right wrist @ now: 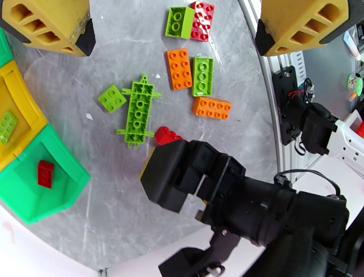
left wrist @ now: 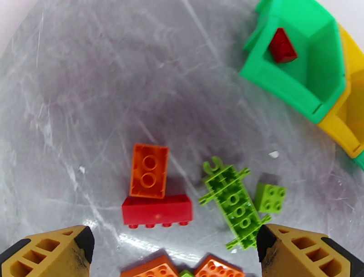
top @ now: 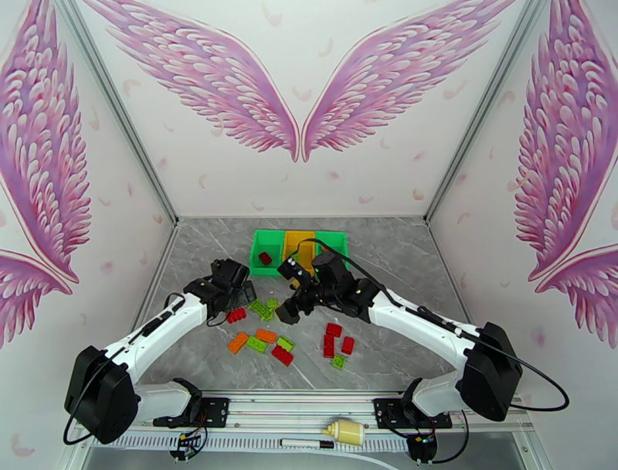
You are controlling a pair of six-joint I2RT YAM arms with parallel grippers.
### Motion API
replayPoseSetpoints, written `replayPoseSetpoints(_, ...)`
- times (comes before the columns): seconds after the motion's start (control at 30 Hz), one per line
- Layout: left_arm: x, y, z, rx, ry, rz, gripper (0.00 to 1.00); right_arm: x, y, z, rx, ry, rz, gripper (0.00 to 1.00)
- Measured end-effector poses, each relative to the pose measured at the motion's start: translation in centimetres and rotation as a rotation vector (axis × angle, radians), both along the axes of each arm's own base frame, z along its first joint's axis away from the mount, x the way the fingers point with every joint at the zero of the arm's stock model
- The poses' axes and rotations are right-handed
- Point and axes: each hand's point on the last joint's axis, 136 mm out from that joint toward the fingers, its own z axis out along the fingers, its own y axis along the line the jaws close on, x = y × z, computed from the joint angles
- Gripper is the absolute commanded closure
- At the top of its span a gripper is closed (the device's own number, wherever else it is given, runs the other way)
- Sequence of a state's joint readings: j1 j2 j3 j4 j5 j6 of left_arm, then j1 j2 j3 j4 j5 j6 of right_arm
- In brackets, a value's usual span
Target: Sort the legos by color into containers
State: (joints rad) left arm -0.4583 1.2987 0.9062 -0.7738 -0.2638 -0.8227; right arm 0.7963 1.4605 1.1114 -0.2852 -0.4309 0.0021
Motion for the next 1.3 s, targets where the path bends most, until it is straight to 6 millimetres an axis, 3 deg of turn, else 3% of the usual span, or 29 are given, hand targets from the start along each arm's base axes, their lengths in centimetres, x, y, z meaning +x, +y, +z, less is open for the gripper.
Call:
replayPoseSetpoints(0.37, -1.6, -0.3, -5.3, -0.042, 0.189, 0.016, 0.01, -0.6, 0.9, -0.1, 0.005, 0.001, 0.025, 0.01)
replayPoseSetpoints(0.63, -1.3, 0.1, -8.0, -0.034, 0.260, 0.029, 0.11, -0.6, 0.9, -0.1, 0.008, 0.012, 0.017, 0.01)
replayPoseSetpoints(0.73, -1.3, 0.2, -8.8, -0.026, 0.280, 0.028, 0.20, -0.6, 0.9, -0.1, 0.010, 0.020, 0.011, 0.01)
replayPoseSetpoints(1.0, -1.0, 0.2, -9.1, -0.027, 0.275, 0.025, 0.41, -0.6, 0.8, -0.5, 0.009, 0.030, 0.006, 0.01)
replayPoseSetpoints(1.17, -1.0, 0.2, -8.8, -0.029, 0.269, 0.030, 0.42, -0.4, 0.9, -0.3, 0.018, 0.035, -0.008, 0.01)
replayPoseSetpoints(1.3, -0.9, 0.2, -7.1, -0.044, 0.220, 0.038, 0.43, -0.1, 1.1, 0.2, 0.037, 0.026, -0.023, 0.01)
